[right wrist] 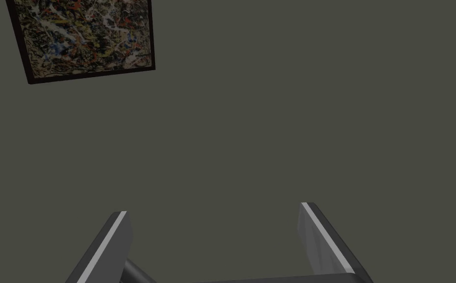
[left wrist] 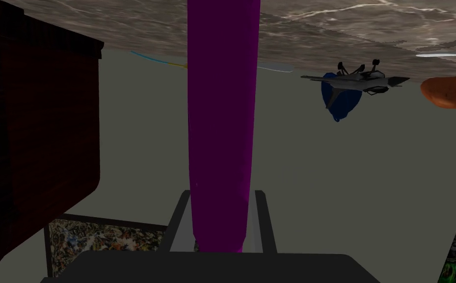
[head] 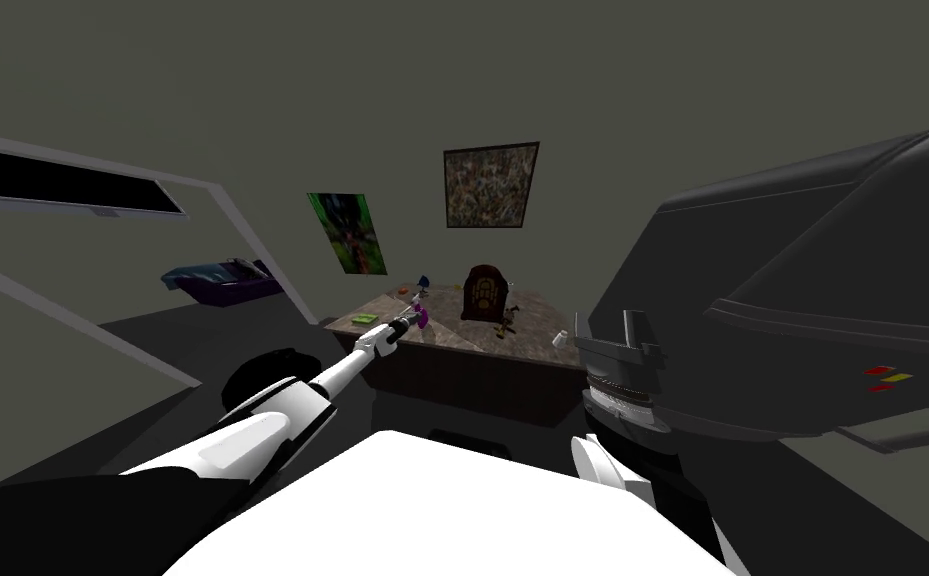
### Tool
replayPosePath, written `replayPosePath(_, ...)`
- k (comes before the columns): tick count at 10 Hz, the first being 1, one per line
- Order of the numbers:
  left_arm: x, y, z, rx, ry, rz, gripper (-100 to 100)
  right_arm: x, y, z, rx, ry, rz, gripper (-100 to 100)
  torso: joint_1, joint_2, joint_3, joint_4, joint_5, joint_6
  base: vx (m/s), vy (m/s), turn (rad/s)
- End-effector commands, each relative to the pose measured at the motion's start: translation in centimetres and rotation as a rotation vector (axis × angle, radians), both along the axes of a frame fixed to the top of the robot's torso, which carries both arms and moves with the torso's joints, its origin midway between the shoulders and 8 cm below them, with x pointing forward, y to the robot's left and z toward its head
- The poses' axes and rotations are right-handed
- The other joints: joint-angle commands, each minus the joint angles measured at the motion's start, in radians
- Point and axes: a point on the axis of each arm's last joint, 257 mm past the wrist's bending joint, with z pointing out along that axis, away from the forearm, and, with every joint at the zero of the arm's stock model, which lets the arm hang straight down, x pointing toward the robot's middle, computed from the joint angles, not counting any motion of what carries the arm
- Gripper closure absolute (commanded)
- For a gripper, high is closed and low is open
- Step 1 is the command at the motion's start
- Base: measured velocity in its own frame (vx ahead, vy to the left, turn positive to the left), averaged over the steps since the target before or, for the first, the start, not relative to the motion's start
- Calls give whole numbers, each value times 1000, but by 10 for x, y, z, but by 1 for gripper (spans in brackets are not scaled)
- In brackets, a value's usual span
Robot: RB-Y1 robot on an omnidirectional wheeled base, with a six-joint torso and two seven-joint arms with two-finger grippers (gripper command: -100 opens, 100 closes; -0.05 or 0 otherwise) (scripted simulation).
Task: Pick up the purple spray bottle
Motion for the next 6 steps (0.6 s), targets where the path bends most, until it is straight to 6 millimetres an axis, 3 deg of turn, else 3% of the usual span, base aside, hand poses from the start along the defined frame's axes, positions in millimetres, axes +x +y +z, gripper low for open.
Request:
replayPosePath(1,-13,0,-8,-6,7,-3,100,0,0,0,0,0,0,0,0,0,0,0,0,0,25,-3,4)
replayPosePath(2,-24,6,-24,-6,35,7,100,0,0,0,0,0,0,0,0,1,1,0,0,-1,20,2,-10)
replayPosePath(3,-25,21,0,-10,-11,38,100,0,0,0,0,0,0,0,2,4,-1,-5,3,-3,49,-14,-128)
replayPosePath(6,-53,22,-28,-15,33,36,100,0,0,0,0,0,0,0,4,2,-3,-7,5,-4,34,1,-26)
